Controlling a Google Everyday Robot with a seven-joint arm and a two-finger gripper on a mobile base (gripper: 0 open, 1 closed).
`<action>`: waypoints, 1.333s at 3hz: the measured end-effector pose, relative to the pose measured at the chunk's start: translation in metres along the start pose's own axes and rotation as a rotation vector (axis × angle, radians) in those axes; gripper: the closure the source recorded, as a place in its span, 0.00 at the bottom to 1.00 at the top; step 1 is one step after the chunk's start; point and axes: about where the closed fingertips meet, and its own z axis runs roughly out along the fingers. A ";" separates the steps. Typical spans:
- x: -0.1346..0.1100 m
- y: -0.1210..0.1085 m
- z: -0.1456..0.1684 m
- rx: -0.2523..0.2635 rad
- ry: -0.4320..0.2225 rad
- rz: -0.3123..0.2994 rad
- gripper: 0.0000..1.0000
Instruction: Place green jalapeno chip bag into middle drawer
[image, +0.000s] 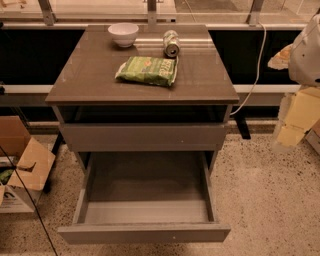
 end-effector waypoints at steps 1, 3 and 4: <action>0.000 0.000 0.000 0.000 0.000 0.000 0.00; -0.061 -0.018 0.019 0.036 -0.186 -0.018 0.00; -0.099 -0.033 0.036 0.008 -0.297 -0.042 0.00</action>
Offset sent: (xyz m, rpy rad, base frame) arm 0.0361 0.0564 0.0013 0.1816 -0.1223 0.0228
